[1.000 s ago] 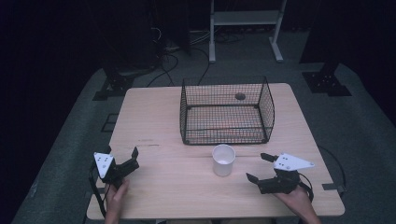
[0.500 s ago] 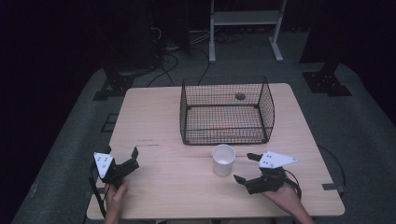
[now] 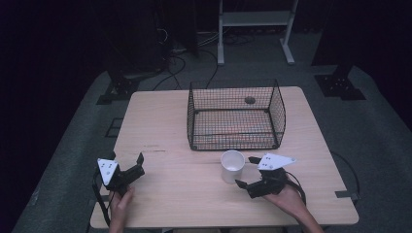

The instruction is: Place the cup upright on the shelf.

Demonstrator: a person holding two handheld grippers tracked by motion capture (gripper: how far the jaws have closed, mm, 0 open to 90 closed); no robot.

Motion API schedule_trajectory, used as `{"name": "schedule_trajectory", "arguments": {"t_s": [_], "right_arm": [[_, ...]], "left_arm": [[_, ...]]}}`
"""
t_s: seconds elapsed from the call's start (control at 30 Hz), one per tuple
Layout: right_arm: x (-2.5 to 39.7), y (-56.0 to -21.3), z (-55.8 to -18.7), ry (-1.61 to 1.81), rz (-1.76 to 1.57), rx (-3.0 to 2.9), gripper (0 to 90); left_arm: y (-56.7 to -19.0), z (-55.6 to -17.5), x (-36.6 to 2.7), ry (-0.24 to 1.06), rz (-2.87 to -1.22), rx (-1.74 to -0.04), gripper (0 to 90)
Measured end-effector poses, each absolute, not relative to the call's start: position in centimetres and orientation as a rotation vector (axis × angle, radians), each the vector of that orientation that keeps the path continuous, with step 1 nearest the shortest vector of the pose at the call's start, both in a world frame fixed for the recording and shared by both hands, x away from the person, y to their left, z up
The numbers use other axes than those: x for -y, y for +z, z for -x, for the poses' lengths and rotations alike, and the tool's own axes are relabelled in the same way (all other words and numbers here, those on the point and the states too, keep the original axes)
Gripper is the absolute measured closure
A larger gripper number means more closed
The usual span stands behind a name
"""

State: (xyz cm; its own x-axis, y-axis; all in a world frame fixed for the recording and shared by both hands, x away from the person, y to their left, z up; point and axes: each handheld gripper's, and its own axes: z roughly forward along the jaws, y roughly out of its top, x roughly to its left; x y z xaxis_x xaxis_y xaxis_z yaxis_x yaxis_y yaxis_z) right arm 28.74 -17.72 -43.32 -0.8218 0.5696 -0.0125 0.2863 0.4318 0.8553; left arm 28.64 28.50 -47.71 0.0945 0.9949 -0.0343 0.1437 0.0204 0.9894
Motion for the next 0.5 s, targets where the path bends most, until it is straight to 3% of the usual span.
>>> {"name": "schedule_trajectory", "arguments": {"t_s": [0.5], "right_arm": [[15.7,-43.7,-30.8,1.326,-0.764,-2.407,8.8]], "left_arm": [[-47.7,-28.6,-28.5,1.046,-1.338,-1.253,0.0]]}}
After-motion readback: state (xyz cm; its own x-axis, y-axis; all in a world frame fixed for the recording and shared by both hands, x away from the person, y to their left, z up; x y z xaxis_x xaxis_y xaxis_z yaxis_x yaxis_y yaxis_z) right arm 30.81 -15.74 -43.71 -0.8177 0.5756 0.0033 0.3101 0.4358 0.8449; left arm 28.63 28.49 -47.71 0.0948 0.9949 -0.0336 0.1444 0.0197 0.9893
